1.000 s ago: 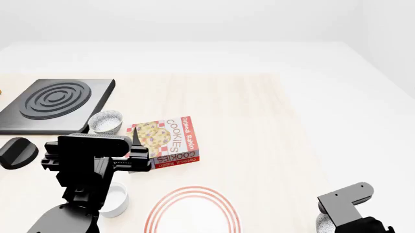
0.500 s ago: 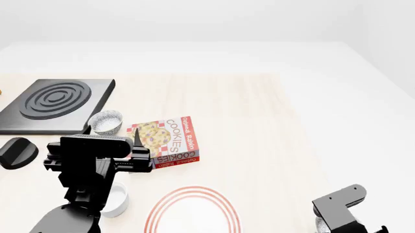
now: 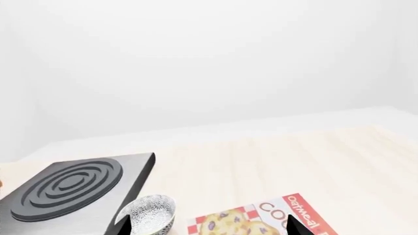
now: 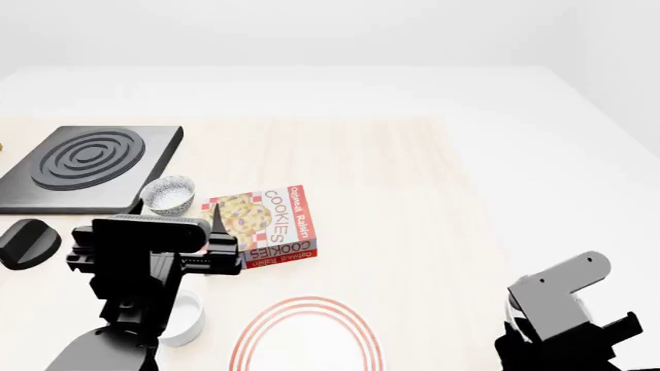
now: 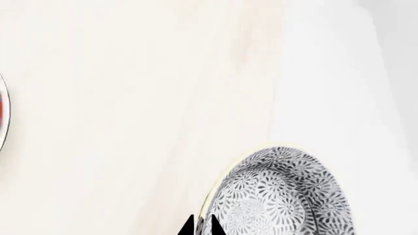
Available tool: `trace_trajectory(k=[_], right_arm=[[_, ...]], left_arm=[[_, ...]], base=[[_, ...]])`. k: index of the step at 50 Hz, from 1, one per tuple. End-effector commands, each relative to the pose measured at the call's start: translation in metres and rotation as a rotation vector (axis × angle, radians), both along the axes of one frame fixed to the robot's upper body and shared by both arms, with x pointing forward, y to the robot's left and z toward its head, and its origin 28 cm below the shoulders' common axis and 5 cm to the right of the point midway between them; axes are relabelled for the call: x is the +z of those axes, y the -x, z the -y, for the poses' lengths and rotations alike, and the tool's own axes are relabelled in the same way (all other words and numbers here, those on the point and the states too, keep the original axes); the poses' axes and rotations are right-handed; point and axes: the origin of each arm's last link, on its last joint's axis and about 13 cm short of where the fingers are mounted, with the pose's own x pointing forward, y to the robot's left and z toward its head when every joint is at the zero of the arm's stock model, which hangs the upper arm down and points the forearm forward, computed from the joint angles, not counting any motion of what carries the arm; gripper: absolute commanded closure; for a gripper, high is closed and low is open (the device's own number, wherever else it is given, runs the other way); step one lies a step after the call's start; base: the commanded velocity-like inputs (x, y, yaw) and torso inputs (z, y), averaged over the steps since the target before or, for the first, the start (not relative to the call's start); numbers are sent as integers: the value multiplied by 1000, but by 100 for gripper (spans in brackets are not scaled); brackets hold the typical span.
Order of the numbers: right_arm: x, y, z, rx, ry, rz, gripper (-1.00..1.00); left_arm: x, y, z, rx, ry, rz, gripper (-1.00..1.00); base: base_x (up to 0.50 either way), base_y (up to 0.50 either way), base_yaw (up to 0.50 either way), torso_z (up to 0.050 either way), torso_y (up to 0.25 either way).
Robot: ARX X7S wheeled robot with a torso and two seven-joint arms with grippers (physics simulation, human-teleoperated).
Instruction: Pick the akita bowl next to the cookies box and place it on the plate.
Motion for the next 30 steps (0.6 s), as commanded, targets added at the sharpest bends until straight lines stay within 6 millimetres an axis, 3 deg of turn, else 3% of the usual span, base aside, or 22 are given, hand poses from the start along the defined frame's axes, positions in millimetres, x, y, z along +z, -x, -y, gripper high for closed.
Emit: trace_trajectory(k=[1, 10, 18, 26, 30], right_arm=[[24, 14, -9, 89, 53, 138, 100], [26, 51, -41, 353, 108, 173, 100], [25, 69, -63, 537, 139, 175, 100], [24, 68, -82, 691, 135, 198, 100], [25, 53, -96, 755, 107, 192, 100]], left_arm=[[2, 1, 0, 4, 0, 6, -100], [1, 1, -1, 3, -1, 4, -100], [0, 1, -1, 3, 5, 4, -100], [0, 0, -1, -1, 6, 5, -100], [1, 0, -2, 2, 8, 6, -100]], base=[[0, 0, 0, 0, 0], [0, 0, 0, 0, 0], [0, 0, 0, 0, 1], [0, 0, 0, 0, 0], [0, 0, 0, 0, 0]])
